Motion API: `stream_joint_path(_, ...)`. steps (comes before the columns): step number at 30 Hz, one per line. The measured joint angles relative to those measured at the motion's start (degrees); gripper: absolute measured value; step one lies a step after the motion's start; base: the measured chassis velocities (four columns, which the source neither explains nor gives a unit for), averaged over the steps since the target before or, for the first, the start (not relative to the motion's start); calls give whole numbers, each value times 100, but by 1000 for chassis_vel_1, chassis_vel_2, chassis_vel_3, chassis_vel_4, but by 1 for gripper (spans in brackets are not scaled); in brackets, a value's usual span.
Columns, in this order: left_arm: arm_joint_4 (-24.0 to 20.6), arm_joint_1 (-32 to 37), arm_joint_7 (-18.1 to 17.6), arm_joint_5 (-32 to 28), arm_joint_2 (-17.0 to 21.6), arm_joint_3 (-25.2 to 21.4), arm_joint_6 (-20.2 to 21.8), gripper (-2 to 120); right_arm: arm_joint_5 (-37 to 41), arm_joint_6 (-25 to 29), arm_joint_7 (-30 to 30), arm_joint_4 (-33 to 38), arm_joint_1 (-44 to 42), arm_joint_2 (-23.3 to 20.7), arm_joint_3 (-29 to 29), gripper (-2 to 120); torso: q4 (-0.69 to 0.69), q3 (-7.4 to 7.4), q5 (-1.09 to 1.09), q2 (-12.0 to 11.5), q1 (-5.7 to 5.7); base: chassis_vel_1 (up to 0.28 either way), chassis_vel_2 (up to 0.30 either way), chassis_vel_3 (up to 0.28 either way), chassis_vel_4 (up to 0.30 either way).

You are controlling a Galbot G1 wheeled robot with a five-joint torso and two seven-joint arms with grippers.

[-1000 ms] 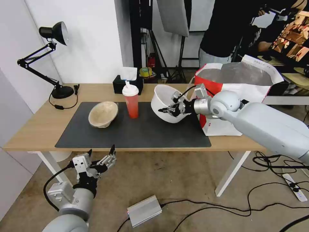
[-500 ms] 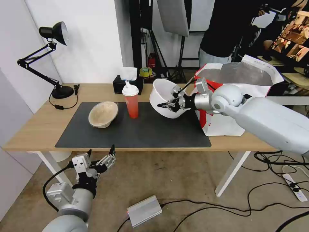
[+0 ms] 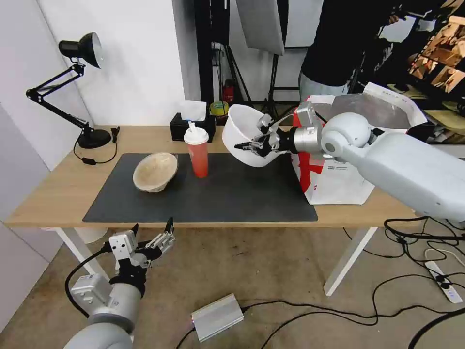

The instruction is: Pick up the trash from the table and place it into the takeout bag.

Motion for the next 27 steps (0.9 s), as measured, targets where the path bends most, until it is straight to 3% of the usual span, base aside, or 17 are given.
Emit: stream_joint_path(27, -30, -4, -3, 3, 25, 24, -3, 100, 184, 4, -47, -301, 490, 267, -47, 0, 0, 0, 0, 0, 0, 0, 0, 0, 0)
